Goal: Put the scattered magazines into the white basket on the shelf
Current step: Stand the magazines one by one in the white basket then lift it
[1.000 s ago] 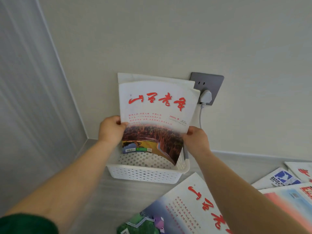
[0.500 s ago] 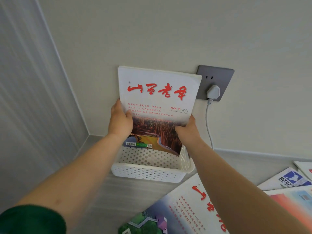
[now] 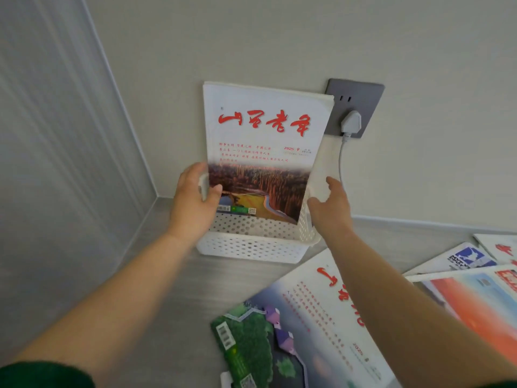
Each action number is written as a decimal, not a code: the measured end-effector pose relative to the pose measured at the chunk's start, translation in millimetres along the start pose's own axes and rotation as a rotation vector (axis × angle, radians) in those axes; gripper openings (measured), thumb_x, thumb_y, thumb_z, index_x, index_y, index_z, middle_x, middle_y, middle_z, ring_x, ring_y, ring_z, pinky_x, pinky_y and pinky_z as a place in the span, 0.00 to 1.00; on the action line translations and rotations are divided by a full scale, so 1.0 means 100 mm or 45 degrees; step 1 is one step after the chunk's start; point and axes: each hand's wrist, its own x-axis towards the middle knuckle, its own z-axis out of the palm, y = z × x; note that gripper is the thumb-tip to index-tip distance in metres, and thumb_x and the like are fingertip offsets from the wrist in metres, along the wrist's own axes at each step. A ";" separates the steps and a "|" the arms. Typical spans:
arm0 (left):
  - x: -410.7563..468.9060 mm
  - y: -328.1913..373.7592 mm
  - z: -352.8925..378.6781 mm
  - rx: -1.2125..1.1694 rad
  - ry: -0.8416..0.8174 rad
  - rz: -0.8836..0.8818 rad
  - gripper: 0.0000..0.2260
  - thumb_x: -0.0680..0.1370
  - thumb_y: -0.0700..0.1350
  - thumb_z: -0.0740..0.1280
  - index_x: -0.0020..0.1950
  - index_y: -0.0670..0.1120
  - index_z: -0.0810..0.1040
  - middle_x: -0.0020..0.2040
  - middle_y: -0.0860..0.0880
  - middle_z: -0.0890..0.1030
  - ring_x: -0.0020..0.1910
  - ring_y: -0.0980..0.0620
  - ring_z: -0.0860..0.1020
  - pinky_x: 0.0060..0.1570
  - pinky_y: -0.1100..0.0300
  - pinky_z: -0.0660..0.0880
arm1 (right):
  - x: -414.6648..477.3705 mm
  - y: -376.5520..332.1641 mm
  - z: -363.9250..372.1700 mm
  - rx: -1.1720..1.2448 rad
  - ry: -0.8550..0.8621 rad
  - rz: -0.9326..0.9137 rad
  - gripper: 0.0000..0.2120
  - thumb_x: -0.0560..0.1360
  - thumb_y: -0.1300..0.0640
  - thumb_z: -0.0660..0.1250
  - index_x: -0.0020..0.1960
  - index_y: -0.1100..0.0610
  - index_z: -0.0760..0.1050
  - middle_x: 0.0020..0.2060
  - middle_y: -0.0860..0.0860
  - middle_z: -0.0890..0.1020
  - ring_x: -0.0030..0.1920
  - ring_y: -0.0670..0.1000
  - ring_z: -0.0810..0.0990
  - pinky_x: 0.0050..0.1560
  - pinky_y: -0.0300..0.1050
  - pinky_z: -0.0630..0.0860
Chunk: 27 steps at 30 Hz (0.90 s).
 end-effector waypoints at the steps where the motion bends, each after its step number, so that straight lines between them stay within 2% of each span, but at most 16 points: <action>1: -0.16 -0.01 -0.05 -0.012 -0.055 0.011 0.16 0.75 0.40 0.62 0.63 0.44 0.69 0.64 0.47 0.71 0.61 0.55 0.66 0.58 0.67 0.59 | -0.15 0.05 -0.05 -0.045 0.027 -0.062 0.26 0.74 0.61 0.60 0.70 0.56 0.58 0.70 0.54 0.64 0.70 0.56 0.63 0.69 0.52 0.63; 4: -0.72 -0.12 -0.11 0.016 -0.288 0.031 0.10 0.74 0.38 0.63 0.55 0.44 0.76 0.57 0.50 0.76 0.57 0.55 0.71 0.54 0.70 0.61 | -0.67 0.31 -0.24 -0.135 0.069 -0.189 0.25 0.73 0.63 0.62 0.69 0.57 0.61 0.69 0.55 0.66 0.69 0.54 0.62 0.69 0.48 0.59; 7: -1.23 -0.24 -0.01 0.129 -0.589 -0.083 0.11 0.74 0.40 0.63 0.57 0.46 0.75 0.60 0.49 0.76 0.57 0.54 0.72 0.52 0.71 0.62 | -1.21 0.74 -0.38 -0.282 0.018 -0.084 0.25 0.73 0.62 0.62 0.69 0.56 0.61 0.69 0.54 0.65 0.70 0.54 0.62 0.70 0.49 0.58; 11: -1.55 -0.30 0.20 0.299 -0.864 -0.151 0.17 0.75 0.45 0.63 0.63 0.47 0.68 0.64 0.47 0.72 0.61 0.51 0.71 0.57 0.65 0.65 | -1.85 1.36 -0.44 -0.723 -0.178 0.160 0.30 0.75 0.48 0.57 0.72 0.51 0.49 0.75 0.50 0.51 0.75 0.51 0.48 0.73 0.45 0.46; 13: -1.59 -0.28 0.30 0.444 -0.902 -0.129 0.20 0.74 0.48 0.64 0.65 0.48 0.67 0.65 0.47 0.72 0.63 0.48 0.70 0.61 0.60 0.67 | -2.09 1.55 -0.44 -0.838 -0.250 0.236 0.32 0.75 0.42 0.54 0.73 0.49 0.44 0.75 0.50 0.45 0.75 0.51 0.43 0.73 0.45 0.42; 16: -1.59 -0.25 0.41 0.712 -0.909 -0.098 0.26 0.71 0.52 0.66 0.66 0.49 0.64 0.66 0.46 0.71 0.65 0.45 0.67 0.62 0.55 0.67 | -2.27 1.64 -0.46 -0.874 -0.274 0.240 0.33 0.75 0.39 0.51 0.73 0.50 0.41 0.75 0.51 0.42 0.75 0.52 0.41 0.73 0.47 0.39; 18: -1.55 -0.22 0.45 0.697 -0.921 -0.194 0.28 0.68 0.50 0.70 0.66 0.48 0.65 0.66 0.45 0.71 0.64 0.44 0.68 0.62 0.53 0.68 | -2.28 1.65 -0.50 -0.854 -0.284 0.230 0.33 0.75 0.40 0.51 0.73 0.51 0.41 0.75 0.51 0.41 0.75 0.52 0.40 0.73 0.46 0.38; 20: -1.54 -0.19 0.48 0.534 -0.936 -0.356 0.30 0.67 0.46 0.72 0.66 0.45 0.65 0.65 0.43 0.72 0.63 0.44 0.70 0.62 0.53 0.68 | -2.26 1.65 -0.55 -0.801 -0.278 0.223 0.32 0.76 0.41 0.51 0.73 0.50 0.41 0.75 0.51 0.41 0.75 0.52 0.40 0.73 0.45 0.39; 22: -1.55 -0.14 0.51 0.433 -0.980 -0.406 0.25 0.68 0.44 0.71 0.63 0.44 0.67 0.63 0.43 0.74 0.58 0.46 0.73 0.55 0.57 0.69 | -2.26 1.65 -0.56 -0.765 -0.261 0.203 0.31 0.76 0.42 0.51 0.73 0.50 0.42 0.75 0.51 0.41 0.75 0.52 0.40 0.73 0.45 0.39; 24: -1.55 -0.08 0.53 0.470 -0.979 -0.336 0.17 0.71 0.44 0.67 0.59 0.44 0.69 0.57 0.44 0.77 0.52 0.47 0.75 0.46 0.59 0.68 | -2.26 1.64 -0.58 -0.739 -0.248 0.200 0.30 0.76 0.42 0.52 0.73 0.49 0.44 0.75 0.51 0.42 0.75 0.52 0.41 0.73 0.45 0.41; 27: -1.54 0.02 0.46 0.465 -0.900 -0.189 0.06 0.74 0.41 0.61 0.50 0.47 0.70 0.51 0.43 0.78 0.45 0.47 0.74 0.41 0.59 0.66 | -2.25 1.62 -0.62 -0.563 -0.200 0.222 0.31 0.75 0.46 0.59 0.72 0.49 0.49 0.75 0.50 0.46 0.75 0.50 0.45 0.73 0.43 0.48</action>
